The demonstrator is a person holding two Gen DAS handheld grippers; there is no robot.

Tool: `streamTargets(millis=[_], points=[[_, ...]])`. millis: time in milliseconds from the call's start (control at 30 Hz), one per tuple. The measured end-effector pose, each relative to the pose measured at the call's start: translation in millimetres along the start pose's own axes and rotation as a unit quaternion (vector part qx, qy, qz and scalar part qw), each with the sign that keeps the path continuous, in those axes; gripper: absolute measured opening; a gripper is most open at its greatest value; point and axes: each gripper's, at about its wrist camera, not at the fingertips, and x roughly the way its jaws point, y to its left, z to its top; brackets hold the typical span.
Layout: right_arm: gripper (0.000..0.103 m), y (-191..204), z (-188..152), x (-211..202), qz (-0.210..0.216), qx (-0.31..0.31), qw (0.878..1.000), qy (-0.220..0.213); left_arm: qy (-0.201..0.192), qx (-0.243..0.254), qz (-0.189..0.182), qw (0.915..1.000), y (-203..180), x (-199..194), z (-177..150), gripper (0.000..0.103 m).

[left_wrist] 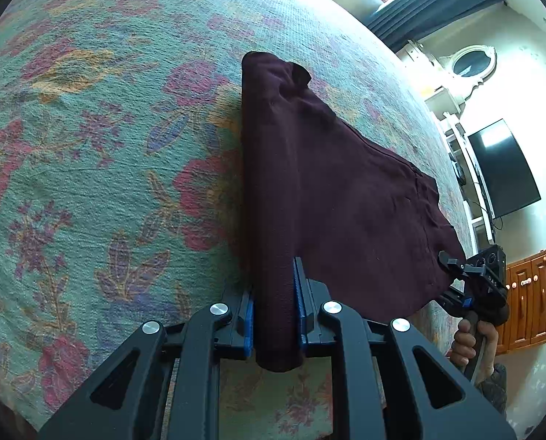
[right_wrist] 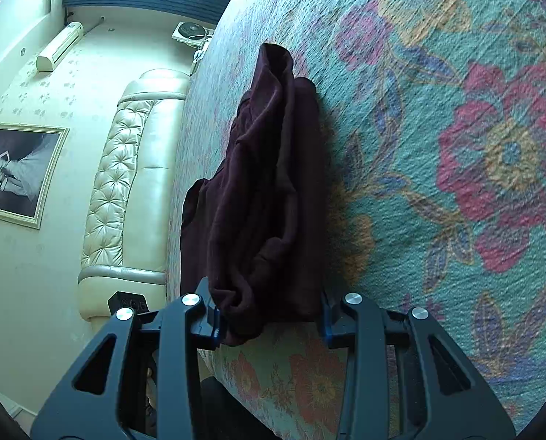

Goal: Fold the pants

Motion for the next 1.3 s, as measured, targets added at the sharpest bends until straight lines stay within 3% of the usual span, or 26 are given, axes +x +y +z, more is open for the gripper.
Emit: streamTargets(millis=[467,667,800,900,967,1000,1033,1100,1300], points=[[0.04,-9.9,-18.1,-6.4,-0.003,0.002,1.0,-0.002,0.009,0.002,-0.01,0.9999,4.5,8.3,7.9,0.019],[0.049,-15.8,-20.4,-8.7,0.004,0.002,1.0,-0.008,0.005,-0.011,-0.021,0.9997,9.6,18.6,10.1,0.038],[0.054,-13.1,-21.2,-7.7,0.007,0.001,1.0,-0.013,-0.001,-0.026,-0.049,0.9984,7.0,24.1,7.2,0.058],[0.056,-9.7,-21.1,-5.4,0.009,0.003,1.0,-0.016,-0.006,-0.02,-0.045,0.9988,-1.5,29.2,7.1,0.059],[0.056,-8.9,-20.9,-4.3,0.008,0.003,1.0,-0.018,-0.009,-0.02,-0.046,0.9987,-3.8,32.7,7.4,0.059],[0.052,-8.3,-20.9,-4.2,0.004,0.001,1.0,-0.019,-0.011,-0.021,-0.046,0.9987,-4.5,33.9,7.1,0.053],[0.048,-7.4,-20.7,-3.0,-0.001,0.001,1.0,-0.019,-0.012,-0.022,-0.037,0.999,-4.6,35.1,7.3,0.04],[0.04,-7.7,-21.5,-2.5,-0.004,0.001,1.0,-0.017,-0.009,-0.027,-0.033,0.9991,-1.9,36.6,4.1,0.024],[0.037,-1.3,-25.1,-6.9,-0.005,0.0,1.0,-0.021,-0.021,-0.007,-0.004,0.9997,-11.6,29.0,-3.0,0.018]])
